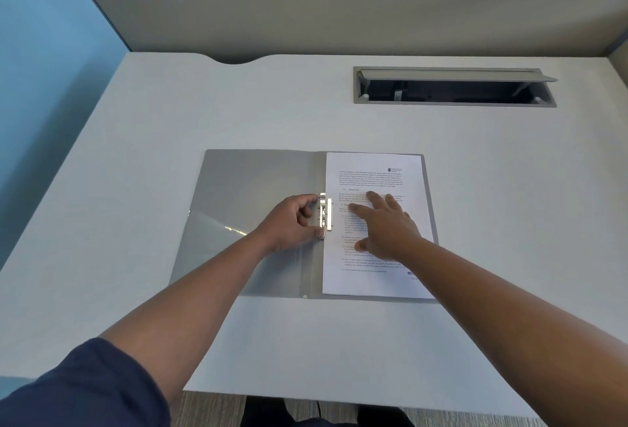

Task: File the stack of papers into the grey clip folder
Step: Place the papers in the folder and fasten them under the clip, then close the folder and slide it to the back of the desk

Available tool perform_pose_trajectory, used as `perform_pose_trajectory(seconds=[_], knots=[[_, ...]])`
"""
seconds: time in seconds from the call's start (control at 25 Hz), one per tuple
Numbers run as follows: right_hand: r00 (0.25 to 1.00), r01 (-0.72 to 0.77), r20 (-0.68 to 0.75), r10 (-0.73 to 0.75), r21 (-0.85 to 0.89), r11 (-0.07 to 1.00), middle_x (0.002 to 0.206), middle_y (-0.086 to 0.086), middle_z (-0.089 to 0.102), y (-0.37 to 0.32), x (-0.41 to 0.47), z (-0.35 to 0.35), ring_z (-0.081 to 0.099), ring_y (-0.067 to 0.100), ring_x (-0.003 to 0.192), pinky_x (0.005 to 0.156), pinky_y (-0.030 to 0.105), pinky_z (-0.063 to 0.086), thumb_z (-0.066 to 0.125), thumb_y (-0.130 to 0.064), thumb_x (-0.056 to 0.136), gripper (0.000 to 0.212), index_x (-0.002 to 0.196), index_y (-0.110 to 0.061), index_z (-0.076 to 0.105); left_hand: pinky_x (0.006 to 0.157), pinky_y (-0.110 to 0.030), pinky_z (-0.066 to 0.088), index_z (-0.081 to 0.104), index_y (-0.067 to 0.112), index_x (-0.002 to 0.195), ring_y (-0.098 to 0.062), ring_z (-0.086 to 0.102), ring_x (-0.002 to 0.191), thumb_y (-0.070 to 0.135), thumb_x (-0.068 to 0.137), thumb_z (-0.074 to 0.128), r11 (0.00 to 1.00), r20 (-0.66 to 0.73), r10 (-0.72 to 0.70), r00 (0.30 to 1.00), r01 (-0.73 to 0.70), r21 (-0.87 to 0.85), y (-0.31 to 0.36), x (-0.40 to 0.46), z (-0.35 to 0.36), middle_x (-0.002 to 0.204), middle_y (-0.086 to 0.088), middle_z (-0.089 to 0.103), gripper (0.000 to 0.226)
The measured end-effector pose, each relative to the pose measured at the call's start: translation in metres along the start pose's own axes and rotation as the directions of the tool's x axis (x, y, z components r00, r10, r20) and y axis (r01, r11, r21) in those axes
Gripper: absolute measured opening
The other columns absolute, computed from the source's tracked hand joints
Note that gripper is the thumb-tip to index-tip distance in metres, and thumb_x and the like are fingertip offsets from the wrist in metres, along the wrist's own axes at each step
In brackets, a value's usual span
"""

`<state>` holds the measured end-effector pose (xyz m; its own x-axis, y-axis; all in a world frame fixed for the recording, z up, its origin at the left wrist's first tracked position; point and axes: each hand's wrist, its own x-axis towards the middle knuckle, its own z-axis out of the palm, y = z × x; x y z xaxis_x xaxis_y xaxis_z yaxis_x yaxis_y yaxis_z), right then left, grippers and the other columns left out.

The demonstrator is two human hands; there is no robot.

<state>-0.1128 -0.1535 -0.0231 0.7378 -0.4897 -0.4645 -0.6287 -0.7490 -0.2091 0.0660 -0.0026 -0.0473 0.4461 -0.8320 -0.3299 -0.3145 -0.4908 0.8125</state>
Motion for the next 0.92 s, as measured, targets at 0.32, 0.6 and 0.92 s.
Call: perform_pose_trajectory(seconds=[0.32, 0.6, 0.92], knots=[[0.996, 0.011, -0.092, -0.001, 0.108, 0.994, 0.172, 0.003, 0.007, 0.006, -0.007, 0.005, -0.001, 0.032, 0.158, 0.123, 0.062, 0.013, 0.064, -0.05, 0.094, 0.085, 0.161, -0.033, 0.015, 0.079, -0.025, 0.05, 0.058, 0.025, 0.137, -0.012, 0.051, 0.078, 0.012, 0.077, 0.087, 0.999, -0.006, -0.021, 1.0, 0.021, -0.044, 0.001, -0.003, 0.003, 0.099, 0.003, 0.052, 0.068], [0.931, -0.189, -0.23, 0.282, 0.358, 0.914, 0.167, 0.001, 0.026, 0.041, -0.032, 0.007, 0.021, 0.031, 0.153, 0.114, 0.06, 0.026, 0.062, -0.05, 0.093, 0.074, 0.157, -0.03, 0.03, 0.094, -0.032, 0.049, 0.067, 0.021, 0.124, -0.016, 0.062, 0.104, 0.027, 0.083, 0.08, 0.992, -0.364, -0.113, 0.925, 0.125, 0.009, -0.009, -0.02, -0.017, 0.117, 0.002, 0.064, 0.044], [0.859, -0.371, -0.153, 0.488, 0.47, 0.801, 0.14, 0.013, 0.047, 0.06, -0.049, 0.018, 0.04, 0.04, 0.129, 0.096, 0.046, 0.041, 0.074, -0.037, 0.083, 0.066, 0.139, -0.013, 0.049, 0.085, -0.041, 0.041, 0.046, 0.024, 0.135, -0.033, 0.038, 0.121, 0.039, 0.071, 0.075, 0.758, -0.506, -0.564, 0.652, 0.653, -0.004, -0.044, -0.047, -0.076, 0.133, -0.008, 0.035, 0.072]])
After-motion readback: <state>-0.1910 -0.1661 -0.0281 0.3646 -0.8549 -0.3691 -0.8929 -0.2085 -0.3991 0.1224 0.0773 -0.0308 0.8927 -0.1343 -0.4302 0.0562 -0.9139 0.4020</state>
